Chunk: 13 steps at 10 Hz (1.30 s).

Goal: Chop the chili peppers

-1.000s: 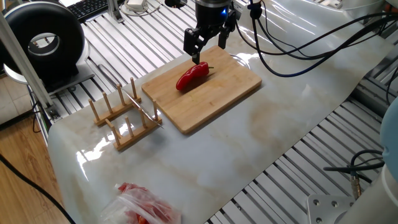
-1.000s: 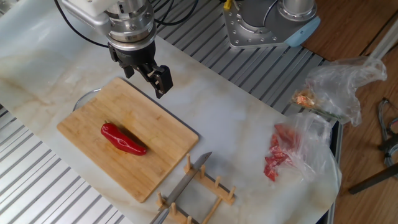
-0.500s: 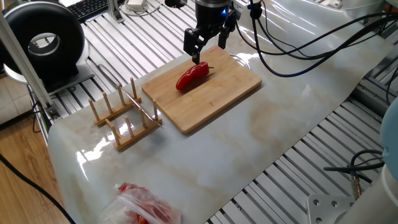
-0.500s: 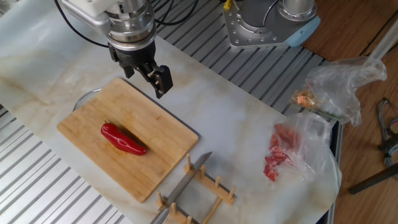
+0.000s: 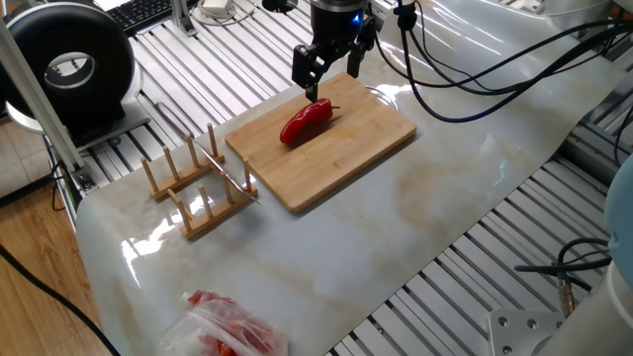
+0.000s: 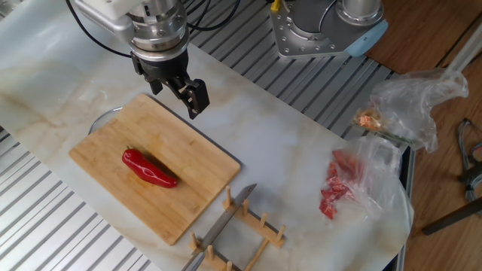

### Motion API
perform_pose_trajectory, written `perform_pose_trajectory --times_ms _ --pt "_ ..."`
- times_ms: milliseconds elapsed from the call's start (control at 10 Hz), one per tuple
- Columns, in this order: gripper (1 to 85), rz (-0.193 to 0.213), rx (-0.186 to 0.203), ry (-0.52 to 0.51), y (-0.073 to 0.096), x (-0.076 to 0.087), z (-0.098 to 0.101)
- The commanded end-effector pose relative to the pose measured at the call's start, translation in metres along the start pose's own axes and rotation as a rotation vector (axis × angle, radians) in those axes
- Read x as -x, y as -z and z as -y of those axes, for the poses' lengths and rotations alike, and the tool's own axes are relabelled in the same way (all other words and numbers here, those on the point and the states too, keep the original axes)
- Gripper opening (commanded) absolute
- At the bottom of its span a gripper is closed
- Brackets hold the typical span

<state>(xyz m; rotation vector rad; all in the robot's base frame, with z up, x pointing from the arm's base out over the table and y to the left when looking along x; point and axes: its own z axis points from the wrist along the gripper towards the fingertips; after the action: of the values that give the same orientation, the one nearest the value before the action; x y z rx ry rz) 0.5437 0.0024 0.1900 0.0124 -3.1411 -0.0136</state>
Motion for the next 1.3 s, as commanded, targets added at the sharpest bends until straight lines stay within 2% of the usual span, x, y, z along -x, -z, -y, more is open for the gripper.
perform_pose_trajectory --times_ms 0,300,400,1200 --pt "1.3 0.144 0.109 -0.066 0.0053 0.0372 -0.0291" --pt "1.3 0.140 0.105 -0.082 0.0048 0.0371 -0.0349" --pt "1.3 0.141 0.089 -0.085 0.0035 0.0374 -0.0328" --pt "1.3 0.142 0.084 -0.082 0.0031 0.0405 -0.0385"
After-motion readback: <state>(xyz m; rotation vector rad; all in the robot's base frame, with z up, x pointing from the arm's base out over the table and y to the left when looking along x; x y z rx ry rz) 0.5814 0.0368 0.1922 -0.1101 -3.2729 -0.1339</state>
